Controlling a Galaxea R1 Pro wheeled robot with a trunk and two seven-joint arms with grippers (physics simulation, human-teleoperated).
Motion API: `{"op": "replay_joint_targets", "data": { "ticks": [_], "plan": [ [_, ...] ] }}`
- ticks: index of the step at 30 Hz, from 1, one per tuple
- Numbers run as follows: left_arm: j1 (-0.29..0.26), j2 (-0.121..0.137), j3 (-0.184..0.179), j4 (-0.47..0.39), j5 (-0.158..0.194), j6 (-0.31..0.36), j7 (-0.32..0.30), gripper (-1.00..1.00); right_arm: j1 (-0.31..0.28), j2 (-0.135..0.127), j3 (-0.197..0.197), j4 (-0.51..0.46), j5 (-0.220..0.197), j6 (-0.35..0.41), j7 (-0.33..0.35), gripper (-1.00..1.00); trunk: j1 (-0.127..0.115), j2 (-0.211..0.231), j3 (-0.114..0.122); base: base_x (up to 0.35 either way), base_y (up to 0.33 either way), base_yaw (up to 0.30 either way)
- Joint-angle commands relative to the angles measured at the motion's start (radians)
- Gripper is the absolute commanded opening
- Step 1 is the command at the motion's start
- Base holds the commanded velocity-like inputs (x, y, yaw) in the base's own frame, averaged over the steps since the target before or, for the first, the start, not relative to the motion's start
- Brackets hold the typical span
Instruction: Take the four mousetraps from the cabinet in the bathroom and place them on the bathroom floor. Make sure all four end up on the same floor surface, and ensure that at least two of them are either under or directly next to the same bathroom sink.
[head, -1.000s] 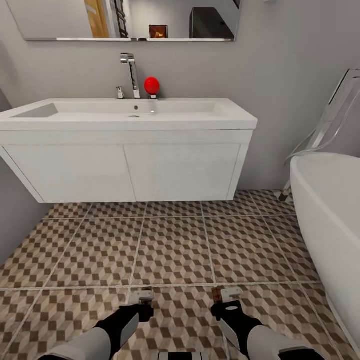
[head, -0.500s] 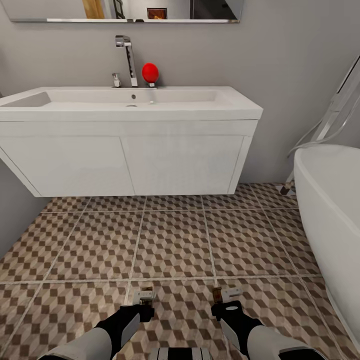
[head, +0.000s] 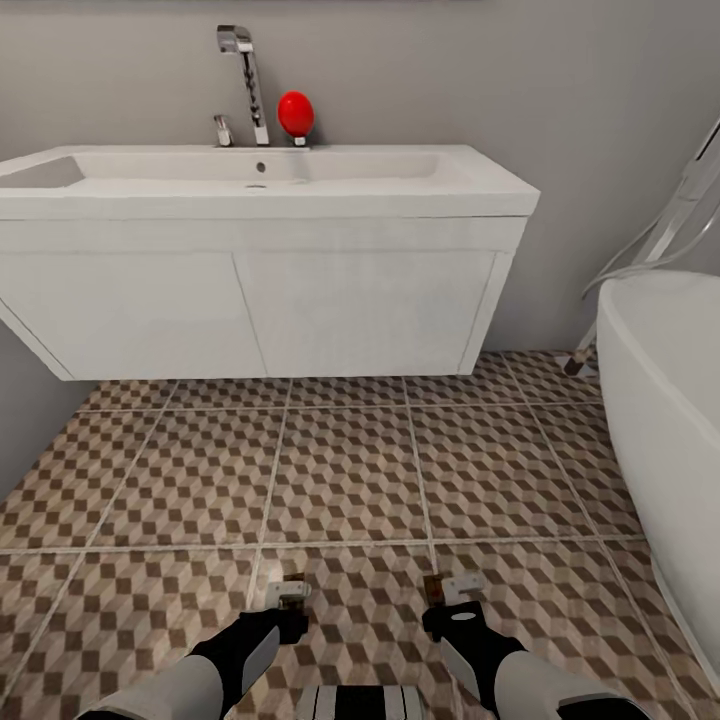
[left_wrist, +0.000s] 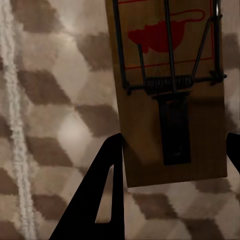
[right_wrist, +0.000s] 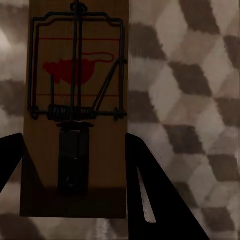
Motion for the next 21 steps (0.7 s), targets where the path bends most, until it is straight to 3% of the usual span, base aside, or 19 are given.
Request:
{"op": "replay_joint_targets", "data": {
  "ticks": [1,21],
  "plan": [
    [0.0,0.0,-0.009,-0.002,0.009,0.006,0.008,-1.0,0.0,0.0,0.006,0.0,0.006,0.006,-0.005,-1.0,0.0,-0.001,-0.005,0.0,0.0,0.0],
    [0.0,0.003,-0.008,-0.004,0.013,0.006,0.008,-1.0,0.0,-0.002,0.007,0.001,0.006,0.007,-0.004,-1.0,0.008,-0.005,-0.074,0.0,0.0,0.0]
  ]
}}
